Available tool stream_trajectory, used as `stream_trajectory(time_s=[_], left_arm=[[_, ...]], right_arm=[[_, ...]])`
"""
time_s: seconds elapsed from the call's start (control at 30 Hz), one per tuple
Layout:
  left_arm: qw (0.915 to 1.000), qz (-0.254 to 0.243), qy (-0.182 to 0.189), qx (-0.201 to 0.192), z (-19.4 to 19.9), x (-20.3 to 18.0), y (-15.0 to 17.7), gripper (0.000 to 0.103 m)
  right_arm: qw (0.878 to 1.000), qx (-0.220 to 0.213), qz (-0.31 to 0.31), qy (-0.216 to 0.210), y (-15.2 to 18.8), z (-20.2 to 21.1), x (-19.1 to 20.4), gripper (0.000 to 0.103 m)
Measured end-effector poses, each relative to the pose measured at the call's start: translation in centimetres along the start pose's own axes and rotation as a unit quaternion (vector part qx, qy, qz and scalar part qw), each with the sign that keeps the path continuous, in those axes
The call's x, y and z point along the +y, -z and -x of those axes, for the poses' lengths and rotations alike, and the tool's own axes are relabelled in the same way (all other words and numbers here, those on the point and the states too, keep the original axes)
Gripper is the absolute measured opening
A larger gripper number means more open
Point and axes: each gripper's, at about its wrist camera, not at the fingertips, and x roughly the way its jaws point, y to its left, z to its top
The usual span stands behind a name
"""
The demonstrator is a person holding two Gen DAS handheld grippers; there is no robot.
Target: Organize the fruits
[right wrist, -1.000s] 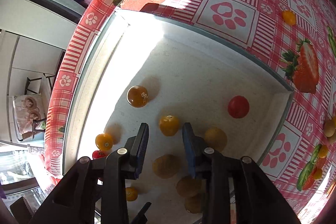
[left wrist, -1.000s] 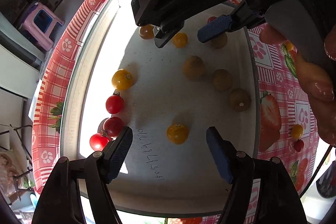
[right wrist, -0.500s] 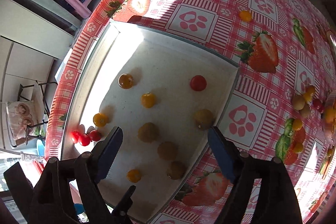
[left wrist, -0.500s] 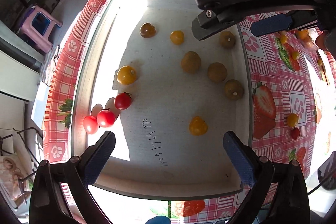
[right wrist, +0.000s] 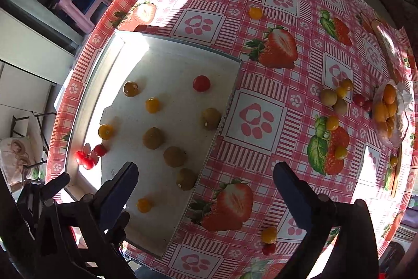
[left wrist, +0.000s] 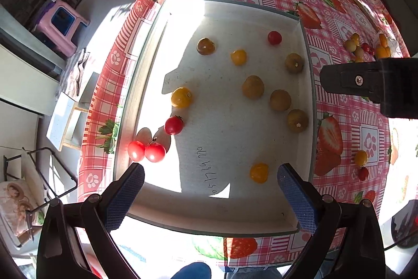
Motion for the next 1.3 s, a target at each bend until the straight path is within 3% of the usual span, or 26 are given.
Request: stream_trajectory(time_s=[0.43, 0.77, 1.3], left_arm=[[0.9998, -0.005, -0.018, 0.006, 0.5, 2.2, -1.2, 0.102], [0.9997, 0.005, -0.023, 0.004, 1.0, 2.8, -1.4, 0.102], [0.9997, -0.004, -0.022, 0.000, 1.1, 2.1, -1.2, 0.102]], right_arm=[[1.000, 0.013, 0.012, 0.015, 3.0, 0.9, 0.4, 0.103], [0.999, 0.016, 0.044, 0.020, 3.4, 1.0, 1.8, 0.103], [0.999, 0.013, 0.033, 0.022, 3.6, 1.3, 1.7, 0.103]])
